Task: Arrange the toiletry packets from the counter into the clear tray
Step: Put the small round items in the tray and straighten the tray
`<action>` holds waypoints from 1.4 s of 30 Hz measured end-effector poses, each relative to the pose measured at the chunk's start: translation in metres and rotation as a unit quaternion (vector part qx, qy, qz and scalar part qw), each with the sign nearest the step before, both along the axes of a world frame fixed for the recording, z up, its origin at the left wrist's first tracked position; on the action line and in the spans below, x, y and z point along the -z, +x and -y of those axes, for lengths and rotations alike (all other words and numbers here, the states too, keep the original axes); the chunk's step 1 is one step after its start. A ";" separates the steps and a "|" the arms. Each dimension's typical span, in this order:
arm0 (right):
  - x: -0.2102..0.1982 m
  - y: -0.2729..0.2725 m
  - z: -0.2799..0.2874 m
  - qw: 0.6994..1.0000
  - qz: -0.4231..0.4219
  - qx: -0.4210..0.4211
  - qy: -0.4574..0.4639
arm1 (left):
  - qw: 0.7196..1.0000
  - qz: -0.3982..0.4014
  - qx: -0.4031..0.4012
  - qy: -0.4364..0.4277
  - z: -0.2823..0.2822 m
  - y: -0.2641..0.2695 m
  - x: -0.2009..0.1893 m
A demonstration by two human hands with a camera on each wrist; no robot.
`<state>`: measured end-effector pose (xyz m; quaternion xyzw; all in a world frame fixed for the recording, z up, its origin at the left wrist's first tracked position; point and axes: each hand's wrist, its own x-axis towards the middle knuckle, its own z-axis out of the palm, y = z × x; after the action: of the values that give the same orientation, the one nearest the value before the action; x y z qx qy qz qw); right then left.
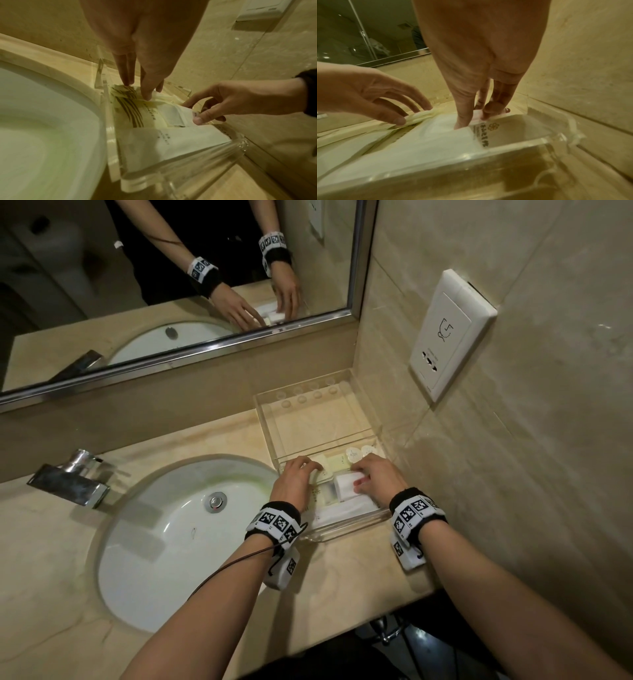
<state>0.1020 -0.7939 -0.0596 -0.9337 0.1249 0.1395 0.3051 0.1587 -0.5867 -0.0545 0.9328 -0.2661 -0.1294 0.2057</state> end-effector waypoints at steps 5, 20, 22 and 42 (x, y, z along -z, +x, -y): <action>-0.003 -0.003 -0.002 0.999 -0.011 -0.023 -0.044 | 1.000 0.016 0.008 0.014 0.001 0.001 0.000; -0.006 -0.003 0.003 0.996 -0.043 -0.067 -0.040 | 0.998 0.058 -0.005 0.032 0.007 -0.002 0.002; -0.006 -0.003 0.003 0.997 -0.048 -0.054 -0.038 | 0.998 0.052 -0.018 0.028 0.006 -0.001 0.002; -0.008 -0.010 0.005 1.000 -0.021 -0.010 0.017 | 0.996 0.022 -0.077 0.050 0.020 -0.008 0.001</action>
<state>0.0918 -0.7988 -0.0514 -0.9266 0.1194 0.1644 0.3165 0.1504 -0.6066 -0.0556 0.9622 -0.1917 -0.1058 0.1621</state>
